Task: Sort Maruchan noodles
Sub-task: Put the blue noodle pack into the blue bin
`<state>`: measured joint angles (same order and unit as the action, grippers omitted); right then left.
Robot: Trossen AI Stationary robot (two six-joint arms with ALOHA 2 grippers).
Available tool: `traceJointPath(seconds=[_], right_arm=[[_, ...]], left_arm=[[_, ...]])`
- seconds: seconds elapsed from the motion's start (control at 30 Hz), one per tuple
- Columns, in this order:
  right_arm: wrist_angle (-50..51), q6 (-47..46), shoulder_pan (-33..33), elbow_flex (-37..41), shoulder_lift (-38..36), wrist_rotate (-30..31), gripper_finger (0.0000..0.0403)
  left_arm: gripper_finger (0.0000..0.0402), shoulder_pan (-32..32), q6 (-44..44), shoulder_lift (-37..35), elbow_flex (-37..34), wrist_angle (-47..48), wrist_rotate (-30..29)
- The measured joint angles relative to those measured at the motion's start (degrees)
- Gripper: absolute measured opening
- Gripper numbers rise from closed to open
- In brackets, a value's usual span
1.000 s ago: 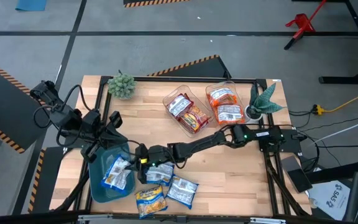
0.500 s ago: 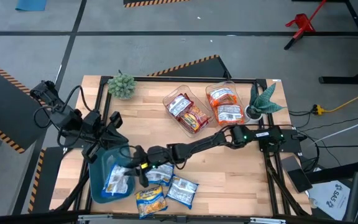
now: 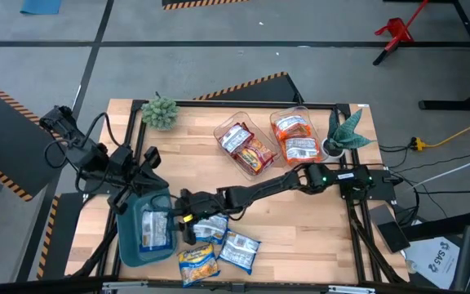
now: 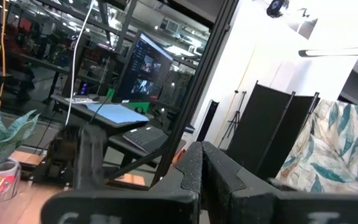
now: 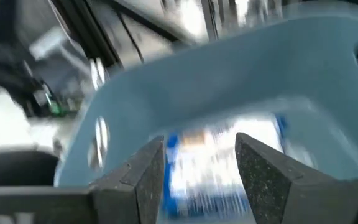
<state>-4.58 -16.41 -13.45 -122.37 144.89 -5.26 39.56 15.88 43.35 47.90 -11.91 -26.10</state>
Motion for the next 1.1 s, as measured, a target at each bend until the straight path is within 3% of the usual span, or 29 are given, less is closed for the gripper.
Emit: traceJointPath(seconds=[0.23, 0.5, 0.67, 0.87, 0.97, 1.1], right_arm=[[31.1, -3.8, -0.6, 0.0, -5.7, 1.6, 0.0182], [53.9, -3.9, -7.8, 0.1, -6.9, 2.9, 0.0182], [56.5, -0.8, -13.8, 0.1, -6.9, 11.0, 0.0182], [53.8, 7.6, -17.7, 0.3, -6.9, 25.8, 0.0182], [50.5, 12.6, -17.5, 0.3, -6.9, 27.3, 0.0192], [46.9, 15.8, -17.2, 0.3, -6.5, 24.7, 0.0241]], left_arm=[[0.0, 0.0, 0.0, 0.0, 0.0, 2.9, 0.0], [0.0, 0.0, 0.4, 0.0, 0.0, 5.7, 0.0], [0.0, 0.0, 0.3, 0.0, 0.0, 6.0, 0.0], [0.0, 0.0, 0.2, 0.0, 0.0, 5.9, 0.0], [0.0, 0.0, 0.2, 0.0, 0.0, 5.9, 0.0], [0.0, 0.0, 0.2, 0.0, 0.0, 6.9, 0.0]])
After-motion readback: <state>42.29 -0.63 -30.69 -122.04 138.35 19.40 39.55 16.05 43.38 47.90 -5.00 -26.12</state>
